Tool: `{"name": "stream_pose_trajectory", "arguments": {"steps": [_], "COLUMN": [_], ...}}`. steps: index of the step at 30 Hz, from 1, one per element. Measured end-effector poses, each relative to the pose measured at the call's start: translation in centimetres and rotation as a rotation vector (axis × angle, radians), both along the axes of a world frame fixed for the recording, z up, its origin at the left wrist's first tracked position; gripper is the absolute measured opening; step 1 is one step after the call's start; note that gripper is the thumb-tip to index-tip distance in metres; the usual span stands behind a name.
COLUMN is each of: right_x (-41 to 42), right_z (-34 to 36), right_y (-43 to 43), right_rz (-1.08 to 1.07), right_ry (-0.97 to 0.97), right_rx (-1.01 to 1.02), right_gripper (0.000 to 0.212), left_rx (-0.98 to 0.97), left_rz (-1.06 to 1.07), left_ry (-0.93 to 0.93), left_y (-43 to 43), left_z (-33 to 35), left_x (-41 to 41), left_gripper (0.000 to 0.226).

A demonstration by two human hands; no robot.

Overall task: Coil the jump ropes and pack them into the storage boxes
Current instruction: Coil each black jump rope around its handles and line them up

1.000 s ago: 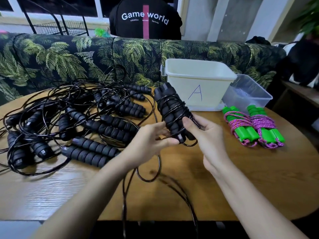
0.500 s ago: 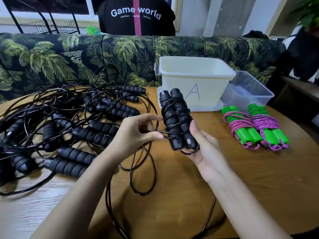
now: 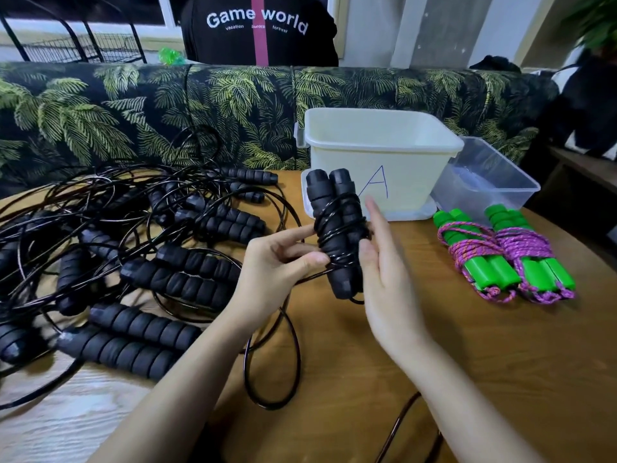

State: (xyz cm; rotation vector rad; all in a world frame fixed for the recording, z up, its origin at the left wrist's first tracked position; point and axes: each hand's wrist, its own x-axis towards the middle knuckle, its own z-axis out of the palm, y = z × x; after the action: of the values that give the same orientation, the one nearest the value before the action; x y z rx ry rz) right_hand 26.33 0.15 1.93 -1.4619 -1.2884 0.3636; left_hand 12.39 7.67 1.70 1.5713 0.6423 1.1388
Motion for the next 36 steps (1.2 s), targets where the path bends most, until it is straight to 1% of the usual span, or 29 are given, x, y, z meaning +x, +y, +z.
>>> {"name": "stream_pose_trajectory", "arguments": {"steps": [2, 4, 6, 7, 8, 10, 11, 13, 14, 15, 16, 17, 18, 19, 20, 21, 23, 24, 25, 26, 27, 28, 29, 30, 31, 32, 33, 34, 36], "right_x": [-0.2, -0.4, -0.4, -0.3, -0.3, -0.2, 0.0, 0.5, 0.9, 1.2, 1.6, 2.0, 2.4, 2.7, 2.9, 3.1, 3.3, 3.4, 3.4, 3.4, 3.3, 3.2, 3.0, 2.8, 2.6, 2.4, 2.4, 2.3, 2.4], "right_z": [-0.4, -0.7, -1.1, -1.4, -1.5, -1.6, -1.7, -1.6, -1.5, -1.3, -1.1, -0.8, -0.6, -0.4, -0.3, -0.1, 0.3, 0.6, 0.9, 1.2, 1.4, 1.7, 2.0, 2.2, 2.4, 2.6, 2.7, 2.8, 2.7], "right_y": [-0.3, -0.8, -0.9, -0.8, -0.6, -0.4, -0.4, -0.4, -0.5, -0.7, -0.9, -1.3, -1.6, -2.1, -2.6, -3.1, -4.0, -4.4, -4.8, -5.1, -5.4, -5.6, -5.7, -5.8, -5.8, -5.8, -5.8, -5.7, -5.6], "right_rz": [0.023, 0.058, 0.01, -0.031, -0.058, -0.06, -0.053, -0.041, -0.038, -0.043, -0.06, -0.084, -0.104, -0.115, -0.119, -0.122, -0.134, -0.144, -0.15, -0.152, -0.151, -0.152, -0.157, -0.164, -0.174, -0.184, -0.194, -0.205, -0.229], "right_ry": [-0.209, -0.385, -0.606, -0.703, -0.764, -0.782, -0.772, -0.74, -0.729, -0.723, -0.72, -0.717, -0.715, -0.72, -0.729, -0.733, -0.705, -0.696, -0.699, -0.706, -0.707, -0.697, -0.684, -0.673, -0.666, -0.658, -0.645, -0.629, -0.623], "right_rx": [-0.016, -0.104, -0.196, -0.203, -0.19, -0.164, -0.159, -0.171, -0.176, -0.18, -0.183, -0.187, -0.195, -0.211, -0.228, -0.243, -0.264, -0.267, -0.268, -0.269, -0.268, -0.262, -0.25, -0.232, -0.215, -0.204, -0.204, -0.213, -0.233], "right_gripper": [0.054, 0.072, 0.094, 0.101, 0.102, 0.096, 0.091, 0.086, 0.086, 0.085, 0.085, 0.084, 0.083, 0.082, 0.082, 0.081, 0.081, 0.082, 0.081, 0.08, 0.079, 0.078, 0.078, 0.078, 0.078, 0.078, 0.078, 0.078, 0.079], "left_rx": [-0.008, -0.02, -0.025, -0.017, -0.006, 0.02, 0.031, 0.024, 0.021, 0.034, 0.051, 0.069, 0.072, 0.032, -0.066, -0.205, -0.465, -0.535, -0.547, -0.5, -0.335, -0.045, 0.305, 0.628, 0.877, 1.049, 1.158, 1.226, 1.351], "left_rz": [0.016, 0.015, 0.001, -0.002, -0.007, -0.04, -0.066, -0.127, -0.144, -0.157, -0.167, -0.177, -0.188, -0.212, -0.251, -0.288, -0.383, -0.45, -0.496, -0.497, -0.429, -0.303, -0.149, 0.029, 0.178, 0.256, 0.257, 0.218, 0.173], "left_ry": [0.001, 0.024, 0.055, 0.082, 0.114, 0.179, 0.216, 0.332, 0.426, 0.537, 0.657, 0.751, 0.792, 0.779, 0.725, 0.664, 0.582, 0.544, 0.528, 0.553, 0.65, 0.801, 0.953, 1.055, 1.079, 1.05, 1.007, 0.991, 1.042], "left_y": [-0.1, -0.1, 0.0, 0.0, 0.0, -0.2, -0.2, -0.2, -0.1, -0.2, -0.4, -0.8, -1.2, -1.5, -1.9, -2.4, -3.2, -3.7, -4.3, -4.7, -5.0, -5.0, -4.9, -4.6, -4.4, -4.0, -3.6, -3.0, -1.7], "left_z": [-0.2, -0.4, -0.7, -0.8, -0.9, -0.8, -0.6, -0.3, -0.1, 0.1, 0.2, 0.5, 0.8, 1.2, 1.8, 2.5, 4.1, 4.9, 5.9, 7.0, 8.1, 9.3, 10.5, 11.5, 12.4, 12.9, 13.0, 12.7, 11.5], "left_x": [0.0, -0.3, -0.6, -0.8, -0.9, -1.0, -1.1, -1.5, -1.8, -2.2, -2.7, -3.3, -4.0, -4.5, -5.1, -5.7, -6.7, -7.1, -7.4, -7.5, -7.5, -7.3, -7.1, -6.8, -6.7, -6.5, -6.3, -6.2, -6.4], "left_gripper": [0.042, 0.042, 0.041, 0.04, 0.039, 0.04, 0.045, 0.067, 0.077, 0.082, 0.075, 0.059, 0.04, 0.027, 0.023, 0.024, 0.038, 0.047, 0.049, 0.05, 0.053, 0.055, 0.05, 0.044, 0.039, 0.037, 0.039, 0.043, 0.044]}}
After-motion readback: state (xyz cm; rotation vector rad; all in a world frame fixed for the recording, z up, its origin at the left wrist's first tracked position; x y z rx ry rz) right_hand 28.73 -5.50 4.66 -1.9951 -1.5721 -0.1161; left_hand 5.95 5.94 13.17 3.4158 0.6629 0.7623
